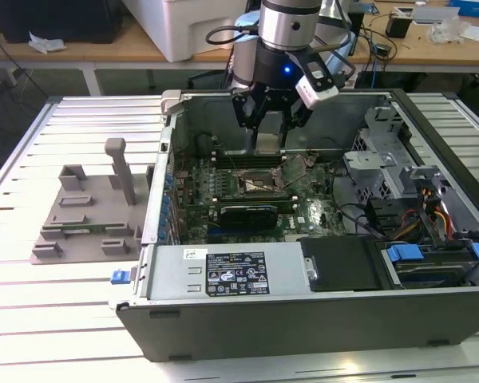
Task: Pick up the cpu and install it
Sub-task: 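Place the cpu into insertion slot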
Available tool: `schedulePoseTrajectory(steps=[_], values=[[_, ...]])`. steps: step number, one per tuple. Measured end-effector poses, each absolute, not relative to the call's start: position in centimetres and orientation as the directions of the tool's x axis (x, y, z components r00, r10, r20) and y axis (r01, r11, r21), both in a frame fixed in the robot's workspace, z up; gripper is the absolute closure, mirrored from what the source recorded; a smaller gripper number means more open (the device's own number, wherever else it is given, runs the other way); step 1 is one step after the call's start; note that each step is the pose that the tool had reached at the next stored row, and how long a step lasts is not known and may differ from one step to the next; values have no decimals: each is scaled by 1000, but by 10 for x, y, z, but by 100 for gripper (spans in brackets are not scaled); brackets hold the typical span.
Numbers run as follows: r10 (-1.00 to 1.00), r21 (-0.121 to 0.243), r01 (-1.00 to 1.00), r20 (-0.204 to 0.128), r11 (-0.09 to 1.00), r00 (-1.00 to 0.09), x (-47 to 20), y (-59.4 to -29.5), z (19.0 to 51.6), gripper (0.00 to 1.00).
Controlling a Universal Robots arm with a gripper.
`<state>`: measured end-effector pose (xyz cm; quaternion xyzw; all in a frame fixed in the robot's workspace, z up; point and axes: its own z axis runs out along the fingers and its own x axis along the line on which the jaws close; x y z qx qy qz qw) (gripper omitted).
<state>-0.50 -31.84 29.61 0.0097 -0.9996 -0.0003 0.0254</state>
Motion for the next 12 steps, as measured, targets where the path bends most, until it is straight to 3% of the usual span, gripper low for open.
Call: schedulePoseTrajectory(steps=[12], values=[[253,0,254,51,967,-966,-5,-318,296,47]])
